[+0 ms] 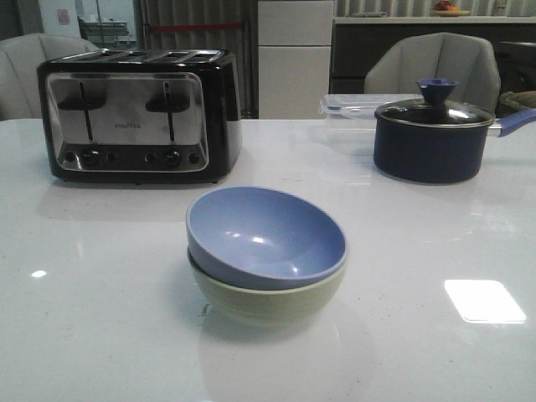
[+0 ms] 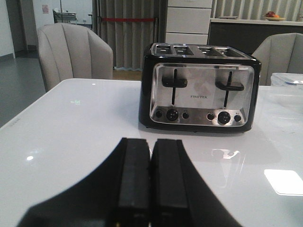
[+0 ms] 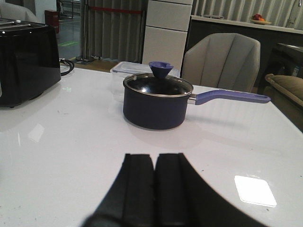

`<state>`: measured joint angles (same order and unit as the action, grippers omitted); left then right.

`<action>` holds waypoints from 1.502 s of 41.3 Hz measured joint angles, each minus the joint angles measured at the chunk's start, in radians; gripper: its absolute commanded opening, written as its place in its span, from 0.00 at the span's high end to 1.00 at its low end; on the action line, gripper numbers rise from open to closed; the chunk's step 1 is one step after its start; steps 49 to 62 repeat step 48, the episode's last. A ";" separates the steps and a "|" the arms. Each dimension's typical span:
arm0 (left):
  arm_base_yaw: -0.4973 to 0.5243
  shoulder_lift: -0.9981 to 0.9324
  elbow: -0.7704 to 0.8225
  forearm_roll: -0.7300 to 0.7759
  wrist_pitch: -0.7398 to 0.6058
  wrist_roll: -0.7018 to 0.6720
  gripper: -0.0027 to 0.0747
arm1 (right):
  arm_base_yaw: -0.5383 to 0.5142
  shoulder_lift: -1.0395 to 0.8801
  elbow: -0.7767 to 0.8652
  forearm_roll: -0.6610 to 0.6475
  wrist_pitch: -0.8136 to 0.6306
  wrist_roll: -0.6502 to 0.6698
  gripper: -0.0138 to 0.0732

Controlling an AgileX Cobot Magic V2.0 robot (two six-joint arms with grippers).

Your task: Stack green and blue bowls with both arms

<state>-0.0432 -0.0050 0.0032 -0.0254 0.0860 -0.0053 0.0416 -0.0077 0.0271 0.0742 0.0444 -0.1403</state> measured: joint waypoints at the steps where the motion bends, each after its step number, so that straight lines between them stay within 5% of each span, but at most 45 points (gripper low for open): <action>1: 0.000 0.000 0.000 0.000 0.000 0.000 0.85 | 0.000 -0.002 0.000 0.000 0.000 0.000 0.78; 13: 0.000 0.000 0.000 0.000 0.000 0.000 0.85 | -0.004 -0.004 0.000 0.000 -0.002 0.004 0.78; 24: 0.000 0.000 0.000 0.000 0.000 0.000 0.85 | -0.004 -0.004 0.000 -0.029 -0.021 0.140 0.78; 62: 0.000 0.000 0.000 0.000 0.000 0.000 0.85 | -0.004 -0.004 0.000 -0.034 -0.021 0.147 0.78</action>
